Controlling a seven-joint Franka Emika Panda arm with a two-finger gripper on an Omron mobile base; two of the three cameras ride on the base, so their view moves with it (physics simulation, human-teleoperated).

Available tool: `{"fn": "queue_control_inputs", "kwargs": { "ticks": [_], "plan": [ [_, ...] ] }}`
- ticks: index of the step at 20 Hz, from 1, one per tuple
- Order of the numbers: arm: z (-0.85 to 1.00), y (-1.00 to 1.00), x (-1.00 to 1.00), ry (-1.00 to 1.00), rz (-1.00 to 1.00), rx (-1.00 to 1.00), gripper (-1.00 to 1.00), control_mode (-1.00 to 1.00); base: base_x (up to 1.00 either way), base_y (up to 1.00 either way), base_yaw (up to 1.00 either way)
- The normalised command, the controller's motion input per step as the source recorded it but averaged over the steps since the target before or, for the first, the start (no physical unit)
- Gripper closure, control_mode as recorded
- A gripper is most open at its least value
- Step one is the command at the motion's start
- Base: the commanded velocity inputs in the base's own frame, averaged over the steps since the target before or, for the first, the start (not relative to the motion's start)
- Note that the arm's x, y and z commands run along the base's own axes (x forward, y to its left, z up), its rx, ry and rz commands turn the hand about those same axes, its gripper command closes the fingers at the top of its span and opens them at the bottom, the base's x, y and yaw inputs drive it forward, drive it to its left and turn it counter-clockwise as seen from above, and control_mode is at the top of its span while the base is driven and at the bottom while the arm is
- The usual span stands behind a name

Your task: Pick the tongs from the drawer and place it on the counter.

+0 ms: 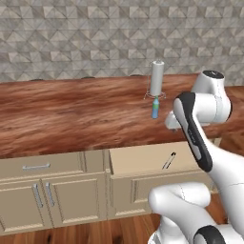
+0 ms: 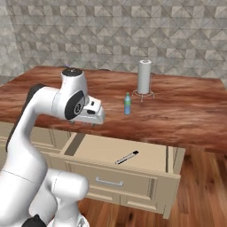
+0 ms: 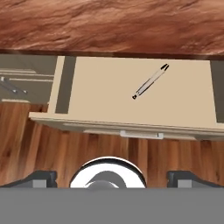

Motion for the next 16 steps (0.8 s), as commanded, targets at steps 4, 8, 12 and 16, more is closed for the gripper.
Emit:
{"fn": "queue_control_inputs", "kwargs": {
  "ticks": [4,8,12,16],
  "plan": [
    [-0.48,-0.64,0.49,0.06,0.0,0.0,-1.0,-1.0,0.0,0.0,0.0],
    [-0.59,-0.61,0.54,0.07,0.0,0.0,-1.0,-1.0,0.0,0.0,0.0],
    [-0.62,-0.5,0.58,0.11,-0.01,0.0,-1.0,-1.0,0.0,0.0,0.0],
    [-0.58,-0.37,0.48,0.13,-0.03,0.0,-1.0,-1.0,0.0,0.0,0.0]
  ]
}}
